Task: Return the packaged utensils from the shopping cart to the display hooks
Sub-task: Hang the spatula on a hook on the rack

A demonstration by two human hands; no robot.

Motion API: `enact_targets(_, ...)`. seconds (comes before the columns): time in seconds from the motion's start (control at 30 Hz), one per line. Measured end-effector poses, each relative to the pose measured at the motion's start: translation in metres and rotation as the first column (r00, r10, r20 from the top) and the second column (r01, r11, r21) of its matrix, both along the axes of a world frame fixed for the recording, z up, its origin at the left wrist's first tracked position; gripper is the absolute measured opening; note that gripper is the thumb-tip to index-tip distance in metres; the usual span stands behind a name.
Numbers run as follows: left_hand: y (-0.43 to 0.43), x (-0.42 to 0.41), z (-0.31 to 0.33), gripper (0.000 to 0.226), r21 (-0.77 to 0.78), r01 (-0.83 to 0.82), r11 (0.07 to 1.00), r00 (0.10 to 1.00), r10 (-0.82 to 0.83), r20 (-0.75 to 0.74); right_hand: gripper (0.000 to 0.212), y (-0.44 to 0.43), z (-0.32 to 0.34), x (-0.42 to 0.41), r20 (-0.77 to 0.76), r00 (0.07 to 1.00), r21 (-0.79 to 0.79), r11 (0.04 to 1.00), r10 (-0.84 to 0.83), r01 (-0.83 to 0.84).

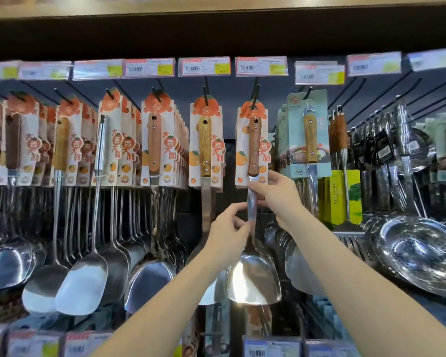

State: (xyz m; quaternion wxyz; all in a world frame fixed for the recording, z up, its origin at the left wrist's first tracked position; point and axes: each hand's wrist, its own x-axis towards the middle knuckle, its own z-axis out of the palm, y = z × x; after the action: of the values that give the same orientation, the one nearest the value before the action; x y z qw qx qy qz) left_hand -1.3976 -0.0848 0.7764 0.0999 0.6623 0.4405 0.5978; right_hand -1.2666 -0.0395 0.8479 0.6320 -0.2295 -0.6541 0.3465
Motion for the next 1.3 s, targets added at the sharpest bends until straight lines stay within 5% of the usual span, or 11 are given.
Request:
enact_targets(0.47,0.021,0.013,-0.011,0.058,-0.099,-0.144,0.985,0.985,0.133,-0.114,0.028,0.022,-0.016,-0.001,0.133,0.982,-0.088,0.986,-0.132,0.144)
enact_targets(0.63,0.015,0.005,-0.017,0.059,0.1,-0.313,0.944,0.868,0.327,-0.373,0.058,0.016,-0.025,0.007,0.324,0.911,-0.069,0.954,-0.253,0.29)
enact_targets(0.77,0.007,0.001,-0.009,0.051,0.276,-0.385,0.881,0.766,0.472,-0.437,0.05,0.0,-0.034,0.018,0.453,0.839,-0.034,0.935,-0.301,0.354)
enact_targets(0.9,-0.003,0.006,-0.005,0.043,0.332,-0.331,0.883,0.737,0.462,-0.493,0.051,-0.018,-0.042,0.028,0.504,0.802,0.015,0.931,-0.321,0.364)
enact_targets(1.07,-0.017,0.014,-0.012,0.041,0.382,-0.235,0.894,0.738,0.42,-0.529,0.04,-0.04,-0.042,0.049,0.276,0.885,0.004,0.921,-0.374,0.388)
enact_targets(1.3,-0.035,0.026,-0.014,0.041,0.331,-0.101,0.938,0.815,0.269,-0.514,0.048,-0.094,-0.061,0.07,0.329,0.787,0.138,0.851,-0.522,0.507)
